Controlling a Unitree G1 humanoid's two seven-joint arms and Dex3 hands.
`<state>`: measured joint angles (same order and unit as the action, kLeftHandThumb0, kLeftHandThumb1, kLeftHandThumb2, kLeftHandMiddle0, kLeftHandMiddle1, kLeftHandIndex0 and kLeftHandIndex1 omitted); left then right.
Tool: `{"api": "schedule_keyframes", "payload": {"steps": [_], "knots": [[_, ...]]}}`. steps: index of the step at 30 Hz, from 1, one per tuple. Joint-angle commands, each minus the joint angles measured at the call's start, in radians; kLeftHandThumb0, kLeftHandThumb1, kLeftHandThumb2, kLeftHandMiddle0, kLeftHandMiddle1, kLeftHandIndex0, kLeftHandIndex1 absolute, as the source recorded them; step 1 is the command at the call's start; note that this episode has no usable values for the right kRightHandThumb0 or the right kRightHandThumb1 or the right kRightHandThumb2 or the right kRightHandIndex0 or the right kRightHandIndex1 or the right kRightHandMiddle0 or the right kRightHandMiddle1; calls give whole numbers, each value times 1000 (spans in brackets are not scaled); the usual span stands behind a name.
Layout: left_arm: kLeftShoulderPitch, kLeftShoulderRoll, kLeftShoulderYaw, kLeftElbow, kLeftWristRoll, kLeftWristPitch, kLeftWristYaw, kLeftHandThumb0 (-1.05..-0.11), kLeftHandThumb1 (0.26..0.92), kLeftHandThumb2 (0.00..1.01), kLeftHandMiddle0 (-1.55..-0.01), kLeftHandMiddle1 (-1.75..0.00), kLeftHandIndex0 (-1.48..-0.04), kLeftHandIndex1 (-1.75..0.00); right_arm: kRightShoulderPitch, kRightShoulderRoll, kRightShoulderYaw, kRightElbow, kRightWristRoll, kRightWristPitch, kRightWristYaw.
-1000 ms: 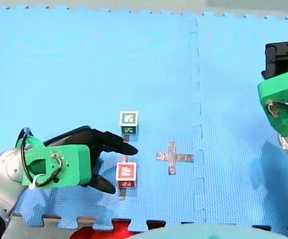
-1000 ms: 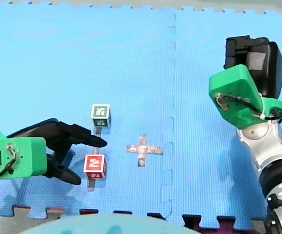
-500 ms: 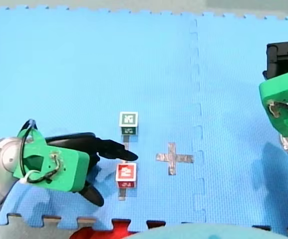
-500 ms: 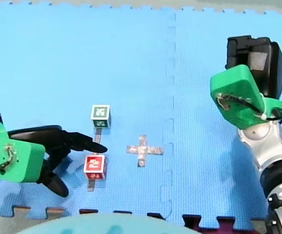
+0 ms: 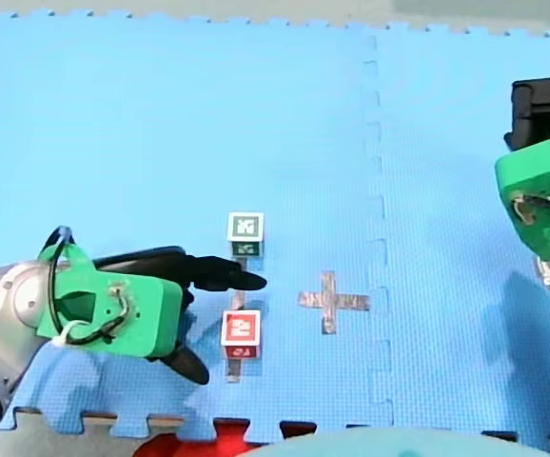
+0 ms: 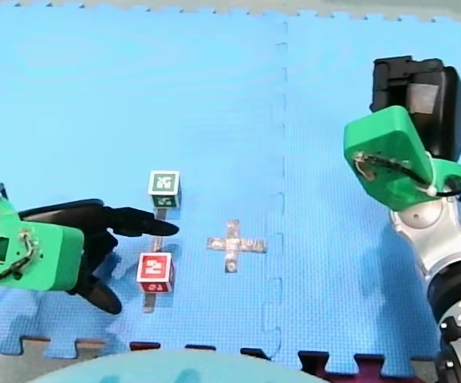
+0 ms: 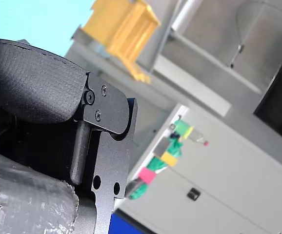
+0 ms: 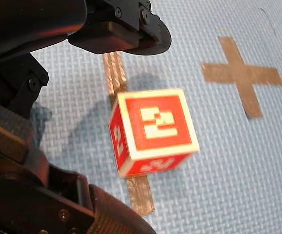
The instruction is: Stack cube left
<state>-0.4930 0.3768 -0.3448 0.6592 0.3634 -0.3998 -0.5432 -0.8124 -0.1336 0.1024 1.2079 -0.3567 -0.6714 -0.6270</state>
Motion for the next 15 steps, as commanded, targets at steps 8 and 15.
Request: {"api": "schedule_keyframes", "payload": {"steps": [8,15], "knots": [[148,-71,49,-207,62,160,291,-979,774,2,-817,-1746,-498,-60,-1,-7,3,-2,-6,-7,-10],[168,-99,49,-206,76,142,411,-831,750,0,-887,-1746,-768,-84,-4,-8,-2,-7,2,-12,-3]]}}
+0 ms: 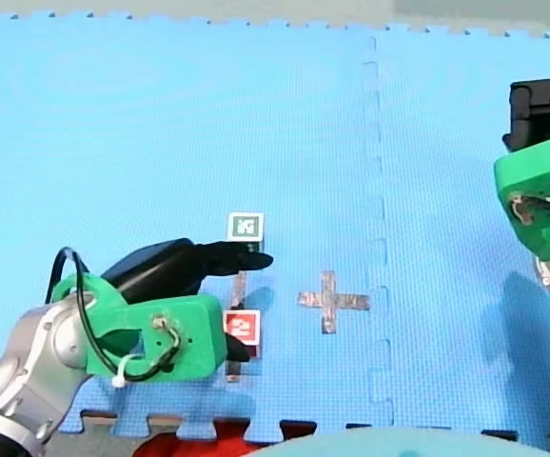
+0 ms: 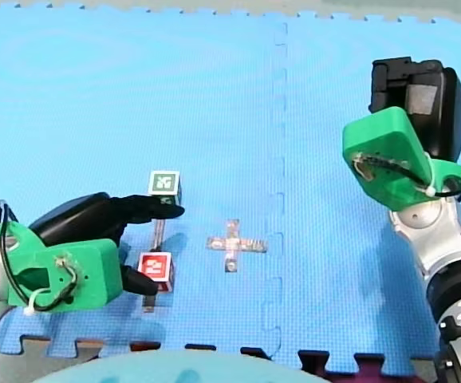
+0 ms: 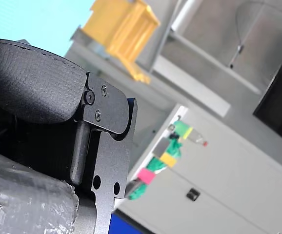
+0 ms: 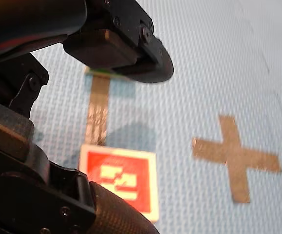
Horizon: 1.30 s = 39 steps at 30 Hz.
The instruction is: Stack cube left
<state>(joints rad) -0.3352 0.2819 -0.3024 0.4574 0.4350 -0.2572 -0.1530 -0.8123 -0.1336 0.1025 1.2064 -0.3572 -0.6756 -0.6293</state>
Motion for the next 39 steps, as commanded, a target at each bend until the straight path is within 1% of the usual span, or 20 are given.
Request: {"api": "schedule_keyframes", "payload": {"steps": [1,5,8,11,14,17,19,21,23,25,28,33,35,39], "knots": [[12,-5,4,-1,8,-5,33,-826,749,0,-892,-1746,-775,-78,-4,-9,-2,-6,2,-9,-1],[25,-9,-6,0,22,-16,71,-798,743,0,-905,-1746,-806,-66,-5,-12,2,-8,-5,-13,-9],[34,-7,-9,0,27,-21,82,-779,740,0,-910,-1746,-802,-49,-7,-15,5,-8,-10,-15,-15],[34,-5,-12,34,30,-45,99,-774,741,1,-912,-1746,-794,-37,-8,-15,6,-7,-13,-16,-19],[33,-2,-14,43,30,-52,100,-774,742,1,-912,-1746,-789,-29,-9,-16,6,-7,-14,-17,-20],[30,3,-20,38,28,-42,75,-775,743,1,-912,-1746,-786,-24,-10,-17,6,-6,-16,-19,-21],[24,14,-28,31,25,-24,29,-779,743,1,-911,-1746,-761,-10,-11,-18,6,-6,-17,-19,-21],[2,42,-42,22,15,-7,-67,-789,748,3,-909,-1746,-705,-2,-11,-20,5,-6,-18,-21,-20],[-19,67,-52,17,7,-8,-143,-809,759,8,-905,-1746,-619,0,-12,-20,5,-6,-17,-22,-19],[-26,76,-54,14,4,-12,-174,-825,766,9,-898,-1746,-579,0,-12,-20,5,-5,-17,-23,-18],[-37,96,-66,10,7,-13,-235,-841,764,6,-887,-1746,-474,1,-12,-20,5,-6,-18,-24,-19],[-54,137,-96,-4,35,-28,-301,-864,754,0,-867,-1746,-406,0,-12,-21,5,-5,-18,-24,-19],[-56,145,-106,-14,46,-18,-317,-897,748,0,-849,-1746,-381,0,-13,-22,4,-5,-17,-25,-17],[-54,147,-108,-45,46,15,-343,-928,747,1,-826,-1746,-350,0,-13,-23,2,-5,-15,-26,-15]]}}
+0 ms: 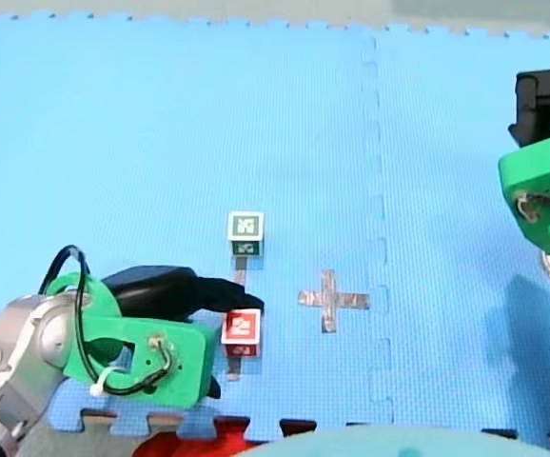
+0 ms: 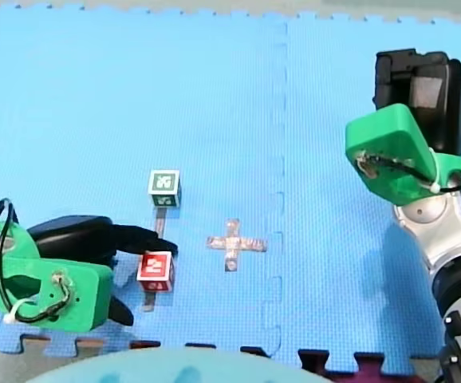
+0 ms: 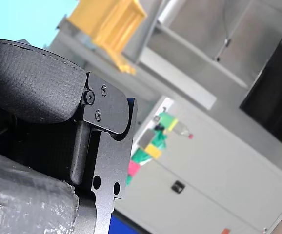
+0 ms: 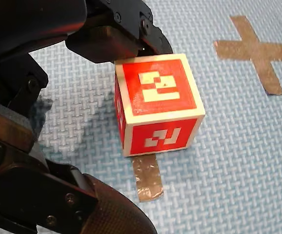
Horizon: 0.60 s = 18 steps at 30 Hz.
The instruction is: Stack cube left
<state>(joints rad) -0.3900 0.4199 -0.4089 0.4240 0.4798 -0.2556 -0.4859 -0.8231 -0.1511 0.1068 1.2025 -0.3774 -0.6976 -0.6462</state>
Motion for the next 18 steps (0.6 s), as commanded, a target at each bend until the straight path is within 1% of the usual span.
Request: {"api": "schedule_keyframes", "payload": {"steps": [1,4,7,9,10,12,14,16,18], "knots": [[2,10,-1,-18,-1,20,-17,-936,749,1,-820,-1746,-340,0,-3,-6,-2,-2,5,-4,2],[4,16,-5,-33,-1,31,-37,-954,752,3,-812,-1746,-332,0,-2,-7,-2,-4,5,-5,2],[9,20,-5,-37,0,27,-34,-968,749,1,-810,-1746,-329,0,-1,-9,-3,-5,5,-6,4],[11,16,-3,-35,3,22,-16,-976,748,1,-810,-1746,-330,-1,-1,-10,-4,-5,6,-7,5],[11,10,-3,-35,6,30,-5,-980,748,1,-811,-1746,-339,-5,0,-10,-4,-5,6,-7,5],[14,-5,0,-38,11,52,22,-984,753,3,-814,-1746,-441,-55,0,-10,-3,-4,5,-6,5],[22,-17,9,-38,1,56,47,-976,768,10,-822,-1746,-538,-94,0,-10,-4,-4,5,-6,5],[27,-24,15,-37,-5,56,66,-958,772,9,-827,-1746,-581,-94,1,-10,-4,-4,6,-8,6],[33,-30,18,-40,3,61,96,-919,768,4,-830,-1746,-631,-90,1,-11,-4,-4,5,-9,6]]}}
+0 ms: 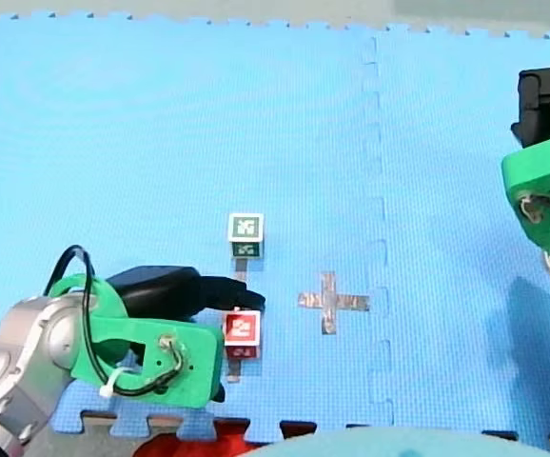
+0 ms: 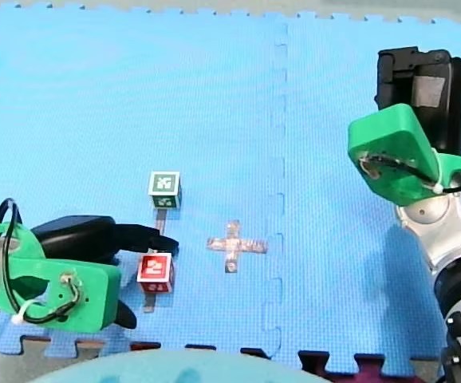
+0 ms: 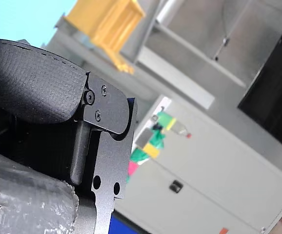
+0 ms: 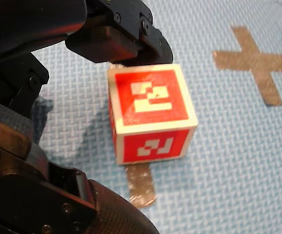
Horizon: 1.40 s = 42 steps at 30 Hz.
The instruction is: Stack cube left
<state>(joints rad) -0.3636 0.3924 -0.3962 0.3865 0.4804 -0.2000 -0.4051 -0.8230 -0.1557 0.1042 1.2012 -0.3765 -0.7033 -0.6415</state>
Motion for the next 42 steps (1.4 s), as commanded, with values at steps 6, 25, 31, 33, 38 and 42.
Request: {"api": "schedule_keyframes", "payload": {"steps": [6,25,31,33,38,42], "knots": [[75,-52,21,29,86,-79,351,-436,747,7,-940,-1746,-1260,-180,4,-5,0,-4,2,-3,-2],[49,-63,21,227,130,-345,698,-464,777,3,-953,-1746,-1287,-66,3,-2,-1,-8,1,-1,-2],[39,-66,21,257,160,-371,766,-468,776,1,-959,-1746,-1292,-58,4,2,-3,-13,7,0,3],[36,-64,18,264,172,-376,785,-468,774,1,-961,-1746,-1295,-56,4,3,-3,-13,8,2,5],[33,-62,13,276,189,-386,812,-470,772,0,-965,-1746,-1302,-52,5,5,-3,-14,6,4,3],[30,-52,19,218,149,-355,702,-476,771,0,-968,-1746,-1308,-49,7,7,-1,-14,5,4,0]]}}
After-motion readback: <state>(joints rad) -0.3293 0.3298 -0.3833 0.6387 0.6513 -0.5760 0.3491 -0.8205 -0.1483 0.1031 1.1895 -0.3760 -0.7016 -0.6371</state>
